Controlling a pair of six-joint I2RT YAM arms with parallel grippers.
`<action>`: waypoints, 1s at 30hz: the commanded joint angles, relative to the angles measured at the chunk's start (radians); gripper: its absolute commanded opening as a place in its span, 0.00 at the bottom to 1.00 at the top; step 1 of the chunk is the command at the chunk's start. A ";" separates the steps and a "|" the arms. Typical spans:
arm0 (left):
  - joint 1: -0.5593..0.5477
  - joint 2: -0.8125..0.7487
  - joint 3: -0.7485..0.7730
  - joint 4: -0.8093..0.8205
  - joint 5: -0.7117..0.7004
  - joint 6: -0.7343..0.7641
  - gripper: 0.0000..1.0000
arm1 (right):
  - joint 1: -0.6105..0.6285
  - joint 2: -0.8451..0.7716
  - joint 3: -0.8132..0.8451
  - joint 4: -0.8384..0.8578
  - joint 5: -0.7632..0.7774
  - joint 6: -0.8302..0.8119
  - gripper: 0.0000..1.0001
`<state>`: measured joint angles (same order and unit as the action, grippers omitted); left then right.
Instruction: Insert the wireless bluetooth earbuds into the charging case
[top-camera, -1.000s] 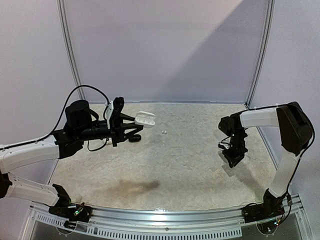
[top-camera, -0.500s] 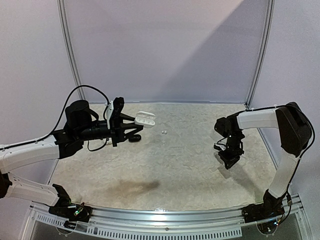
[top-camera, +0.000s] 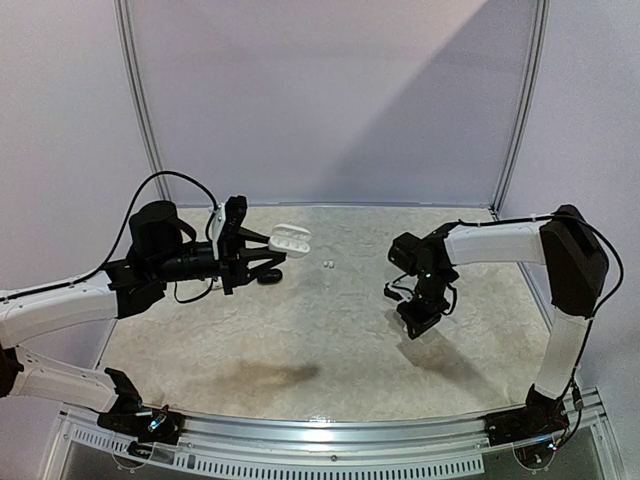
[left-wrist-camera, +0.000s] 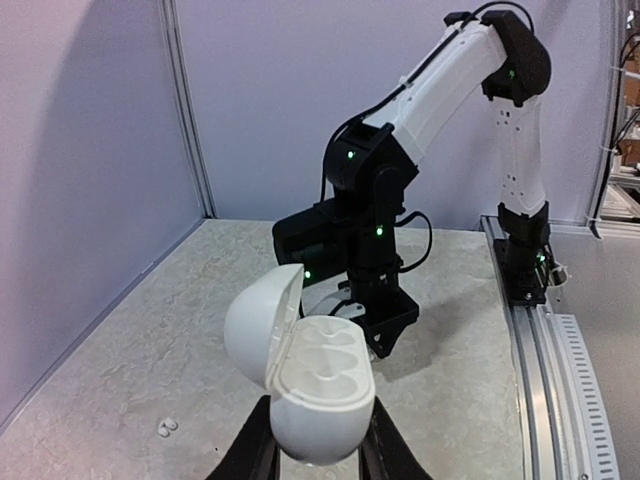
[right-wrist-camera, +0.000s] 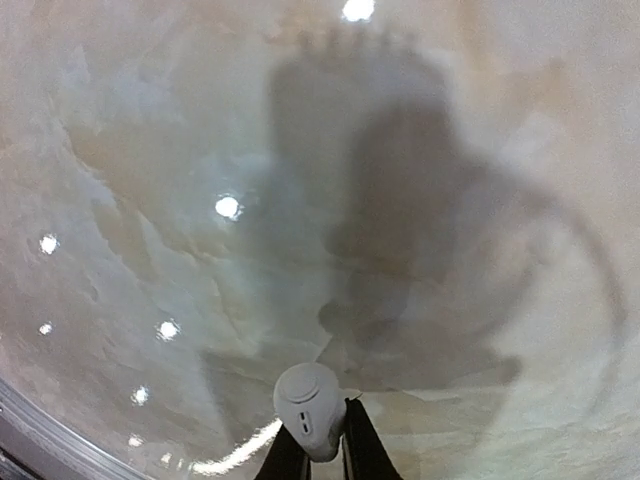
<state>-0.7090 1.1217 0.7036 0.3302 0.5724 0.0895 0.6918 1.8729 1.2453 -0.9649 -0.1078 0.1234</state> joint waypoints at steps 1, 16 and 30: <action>-0.006 -0.018 -0.018 -0.002 0.009 0.018 0.00 | 0.060 0.085 0.035 -0.001 0.007 0.052 0.08; -0.009 -0.024 -0.026 0.000 0.004 0.029 0.00 | 0.099 0.148 0.116 -0.030 0.064 0.006 0.32; -0.009 -0.023 -0.021 -0.008 0.006 0.045 0.00 | 0.103 0.131 0.163 -0.049 0.050 -0.077 0.31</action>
<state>-0.7090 1.1107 0.6891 0.3294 0.5720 0.1143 0.7876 2.0022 1.3888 -1.0157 -0.0505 0.0727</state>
